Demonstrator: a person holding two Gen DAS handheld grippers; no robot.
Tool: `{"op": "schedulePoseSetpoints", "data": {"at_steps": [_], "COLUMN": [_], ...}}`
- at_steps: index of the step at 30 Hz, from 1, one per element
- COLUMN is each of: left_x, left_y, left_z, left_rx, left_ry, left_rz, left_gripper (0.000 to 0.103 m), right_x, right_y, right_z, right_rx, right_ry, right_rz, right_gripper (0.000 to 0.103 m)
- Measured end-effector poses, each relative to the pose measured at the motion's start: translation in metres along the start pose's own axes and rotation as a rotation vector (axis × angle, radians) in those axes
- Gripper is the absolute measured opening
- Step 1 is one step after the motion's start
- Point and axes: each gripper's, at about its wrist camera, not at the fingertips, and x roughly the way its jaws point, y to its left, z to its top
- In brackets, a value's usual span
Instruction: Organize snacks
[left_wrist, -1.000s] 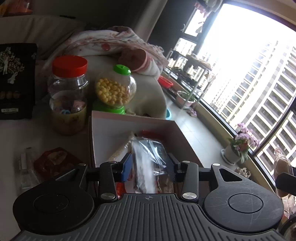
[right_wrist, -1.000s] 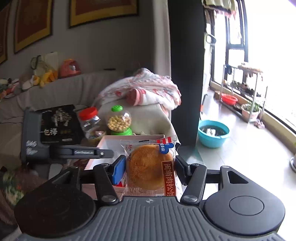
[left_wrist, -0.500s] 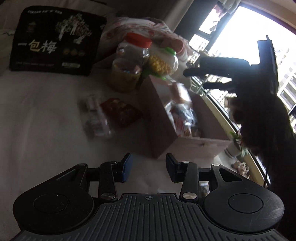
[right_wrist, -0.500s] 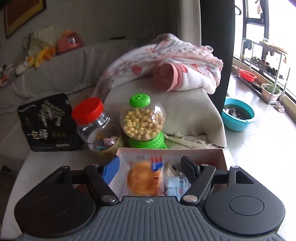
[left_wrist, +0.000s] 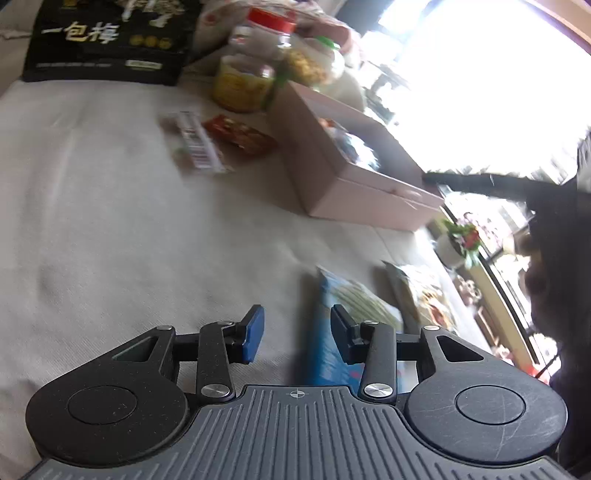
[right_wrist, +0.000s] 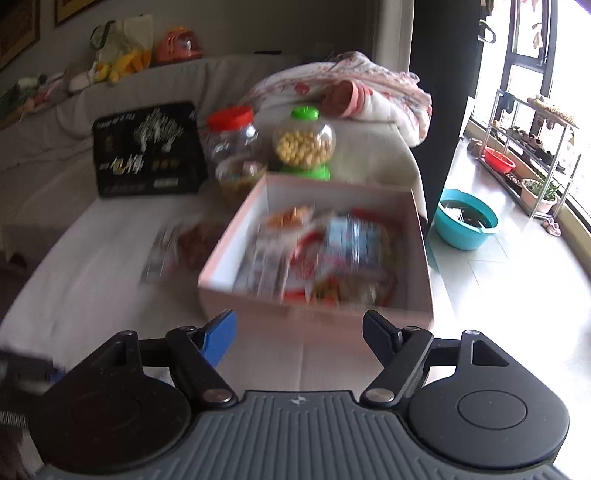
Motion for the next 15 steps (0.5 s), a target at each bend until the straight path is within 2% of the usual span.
{"op": "schedulePoseSetpoints", "data": {"at_steps": [3,6,8,9,10,15], "left_x": [-0.001,0.0,0.004,0.005,0.005,0.006], "left_y": [-0.011,-0.018,-0.018,-0.018,-0.019,-0.026], "left_z": [-0.01,-0.015,-0.016,-0.016,-0.017,-0.02], "left_rx": [0.037,0.056,0.048,0.044,0.045,0.063], "left_ry": [0.017,0.023,0.027,0.025,0.021,0.057], "left_rz": [0.007,0.035,0.048,0.052,0.053,0.018], "left_gripper": [0.045,0.045,0.044,0.044,0.044,0.044], "right_x": [-0.019,-0.027,-0.028,-0.027,-0.026,-0.018], "right_y": [-0.001,0.002,0.011,0.017,0.022,0.036], "right_z": [-0.039,-0.075,-0.094,-0.1,-0.105,-0.112], "right_rx": [0.026,0.073,0.07,0.055,0.046,0.064], "right_ry": [0.033,0.078,0.09,0.102,0.113,0.12], "right_rz": [0.027,0.128,0.152,0.165,0.183,0.247], "right_gripper": [0.076,0.075,0.059,0.04,0.036,0.036]}}
